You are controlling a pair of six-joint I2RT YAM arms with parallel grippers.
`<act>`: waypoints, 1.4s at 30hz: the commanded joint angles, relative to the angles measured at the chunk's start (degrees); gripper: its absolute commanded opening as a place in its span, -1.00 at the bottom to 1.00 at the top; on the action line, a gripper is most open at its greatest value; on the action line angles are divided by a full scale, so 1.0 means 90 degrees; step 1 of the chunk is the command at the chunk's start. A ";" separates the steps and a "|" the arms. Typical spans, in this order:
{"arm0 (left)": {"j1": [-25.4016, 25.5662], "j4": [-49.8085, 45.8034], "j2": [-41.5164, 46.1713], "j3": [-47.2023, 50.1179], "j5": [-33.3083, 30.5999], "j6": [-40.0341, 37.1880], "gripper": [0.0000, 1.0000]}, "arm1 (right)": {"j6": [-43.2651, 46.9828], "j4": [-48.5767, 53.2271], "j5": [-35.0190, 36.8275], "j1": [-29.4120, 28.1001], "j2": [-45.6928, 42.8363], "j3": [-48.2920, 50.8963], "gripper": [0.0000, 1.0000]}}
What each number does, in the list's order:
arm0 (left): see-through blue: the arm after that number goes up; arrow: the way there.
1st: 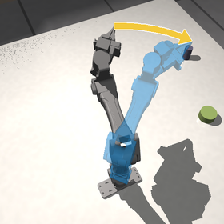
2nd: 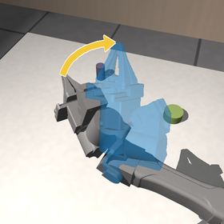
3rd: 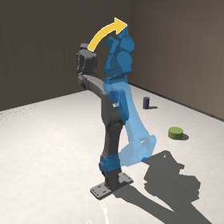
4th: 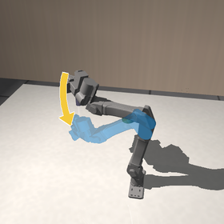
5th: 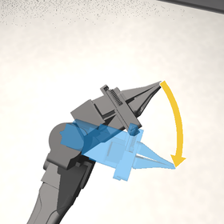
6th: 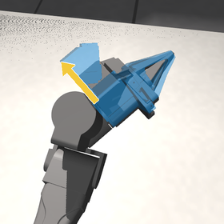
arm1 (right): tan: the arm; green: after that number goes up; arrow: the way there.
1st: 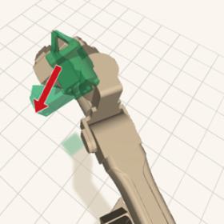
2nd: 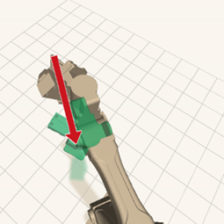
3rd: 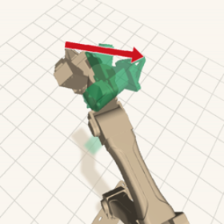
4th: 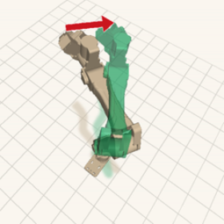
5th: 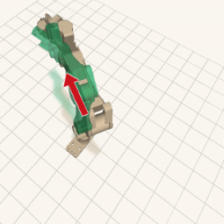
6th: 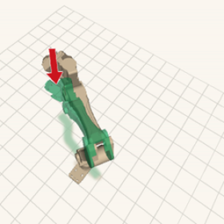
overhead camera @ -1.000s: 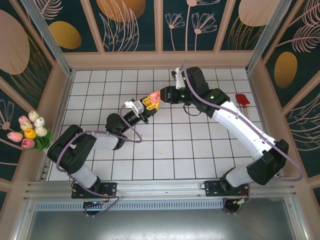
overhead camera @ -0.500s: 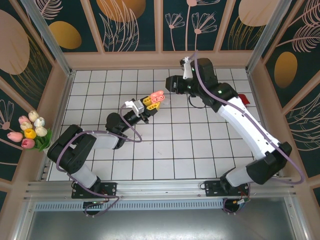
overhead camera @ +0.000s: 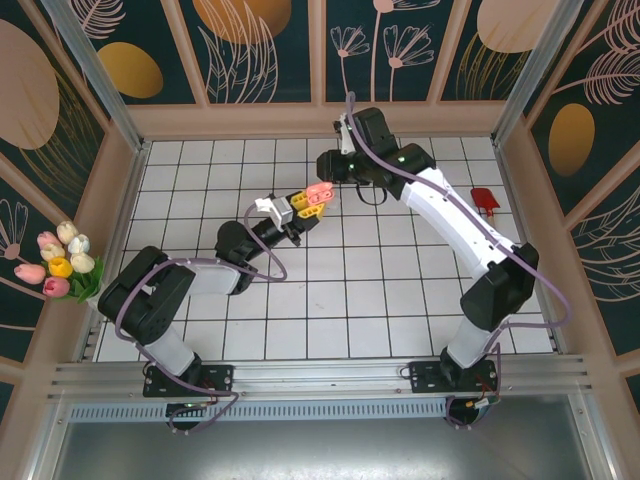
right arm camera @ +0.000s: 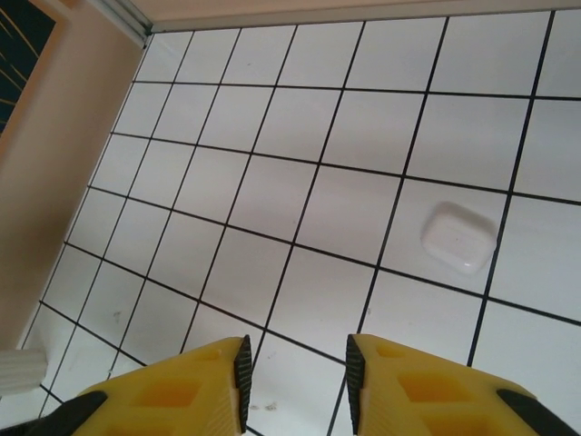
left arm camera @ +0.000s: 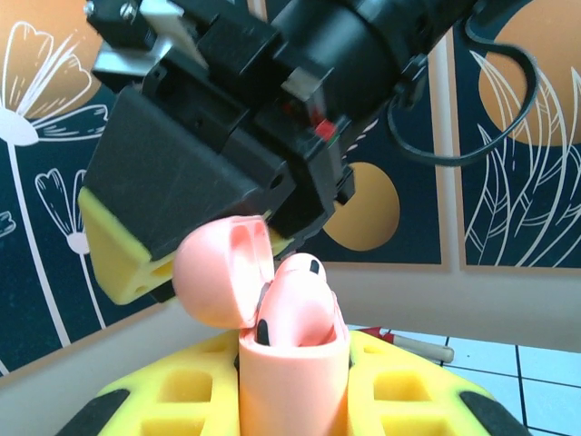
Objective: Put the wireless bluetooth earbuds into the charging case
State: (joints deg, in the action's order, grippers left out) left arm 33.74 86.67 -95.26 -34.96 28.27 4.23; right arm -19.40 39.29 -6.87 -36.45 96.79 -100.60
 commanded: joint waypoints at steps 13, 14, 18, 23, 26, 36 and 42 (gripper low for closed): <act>0.0015 -0.0603 -0.0147 -0.0460 -0.0201 0.0476 -1.00 | -0.1054 -0.0825 0.0746 0.0669 -0.2270 0.2437 -0.23; 0.0013 -0.0775 -0.0144 -0.0470 -0.0214 0.0611 -1.00 | -0.1149 -0.0911 0.0761 0.0801 -0.2361 0.2614 -0.22; 0.0021 -0.1484 -0.0290 -0.0575 -0.0244 0.1598 -1.00 | -0.1530 -0.1258 0.0832 0.1073 -0.2668 0.3459 -0.22; 0.0019 -0.3487 -0.0742 -0.1108 -0.0669 0.2833 -1.00 | -0.1816 -0.1638 0.0827 0.1126 -0.2832 0.4206 -0.22; 0.0021 -0.4520 -0.1187 -0.1652 -0.0440 0.3397 -1.00 | -0.1923 -0.1790 0.0773 0.1121 -0.2873 0.4453 -0.22; 0.0016 -0.5299 -0.2121 -0.2030 -0.0454 0.4585 -0.88 | -0.1985 -0.2011 0.0792 0.1122 -0.3041 0.4797 -0.21; 0.0019 -0.5928 -0.2362 -0.2223 -0.0654 0.4712 -0.67 | -0.1977 -0.2080 0.0764 0.1120 -0.3113 0.4859 -0.21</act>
State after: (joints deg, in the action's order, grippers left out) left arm 34.09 36.99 -115.48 -52.97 23.33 44.71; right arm -36.47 22.39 -0.03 -26.57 70.48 -57.56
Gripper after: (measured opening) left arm 0.239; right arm 0.393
